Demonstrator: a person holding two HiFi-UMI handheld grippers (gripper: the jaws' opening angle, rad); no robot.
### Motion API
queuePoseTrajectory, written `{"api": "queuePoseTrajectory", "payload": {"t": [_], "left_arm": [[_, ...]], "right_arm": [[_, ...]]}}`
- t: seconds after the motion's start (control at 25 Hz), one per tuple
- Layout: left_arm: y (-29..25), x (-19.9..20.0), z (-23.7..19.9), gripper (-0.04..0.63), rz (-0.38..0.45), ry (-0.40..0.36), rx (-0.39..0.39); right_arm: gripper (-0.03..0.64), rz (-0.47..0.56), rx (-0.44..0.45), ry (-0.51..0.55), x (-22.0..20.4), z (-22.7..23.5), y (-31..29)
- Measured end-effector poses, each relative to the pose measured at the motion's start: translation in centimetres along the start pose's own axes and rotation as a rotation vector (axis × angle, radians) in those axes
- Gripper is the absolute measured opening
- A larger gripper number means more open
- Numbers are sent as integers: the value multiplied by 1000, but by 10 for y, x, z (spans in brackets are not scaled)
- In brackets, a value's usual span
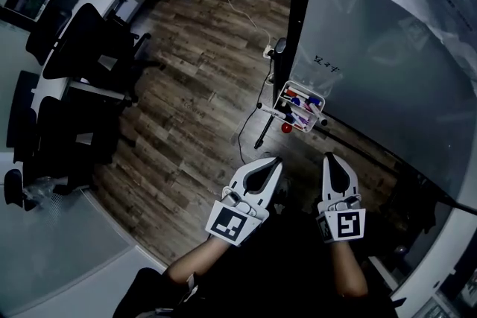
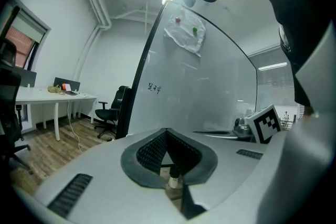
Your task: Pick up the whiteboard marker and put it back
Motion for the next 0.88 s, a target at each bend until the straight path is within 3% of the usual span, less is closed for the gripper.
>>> {"api": "queuePoseTrajectory", "payload": {"t": [0.24, 0.56, 0.88], "left_arm": [[-5, -6, -7, 8, -10, 26, -10], [-13, -7, -20, 8, -18, 50, -13], [-25, -7, -30, 8, -29, 55, -19]], "right_arm": [[15, -3, 21, 13, -15, 7, -12], [87, -92, -25, 3, -32, 15, -27], [104, -123, -76, -11, -35, 23, -45]]}}
Point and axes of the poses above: the fingertips, and each gripper's own axes: y backward along the fingers, z to its right, x out of its top, the point moved 7 cm from there along y, backward along the fingers, and after that the axes turned 10 degrees about z, right-handed, at the moved point
